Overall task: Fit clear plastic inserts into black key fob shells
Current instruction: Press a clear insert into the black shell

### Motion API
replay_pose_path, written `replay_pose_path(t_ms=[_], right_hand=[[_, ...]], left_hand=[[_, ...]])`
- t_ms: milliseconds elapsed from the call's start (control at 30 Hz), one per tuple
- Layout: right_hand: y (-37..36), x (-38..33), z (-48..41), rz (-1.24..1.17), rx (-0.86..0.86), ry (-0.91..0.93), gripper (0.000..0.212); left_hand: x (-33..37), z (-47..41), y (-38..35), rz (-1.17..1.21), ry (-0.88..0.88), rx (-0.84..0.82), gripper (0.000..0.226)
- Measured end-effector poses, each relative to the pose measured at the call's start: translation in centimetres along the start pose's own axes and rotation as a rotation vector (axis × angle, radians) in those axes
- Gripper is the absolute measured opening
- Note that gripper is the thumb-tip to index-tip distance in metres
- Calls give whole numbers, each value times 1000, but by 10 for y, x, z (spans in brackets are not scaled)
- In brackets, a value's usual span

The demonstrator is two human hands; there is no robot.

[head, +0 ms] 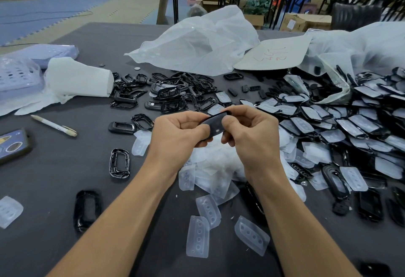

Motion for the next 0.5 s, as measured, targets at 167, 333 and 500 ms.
replay_pose_path(t_ms=[167, 333, 500], right_hand=[[-3, -1, 0, -90, -46, -34, 26], [-8, 2, 0, -206, -89, -100, 33], [-6, 0, 0, -159, -73, -88, 35]], left_hand=[[0, 0, 1, 53, 21, -16, 22], [-3, 1, -3, 170, 82, -13, 18], [-7, 3, -4, 205, 124, 24, 19]])
Point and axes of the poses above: each hand's wrist, its own z-axis away from the middle knuckle, its own y-axis out of the back of the hand, x = y × z, the point moved 8 cm from there along -z, towards the middle knuckle, and after that the axes turned 2 degrees about -z, right-handed, at the moved point
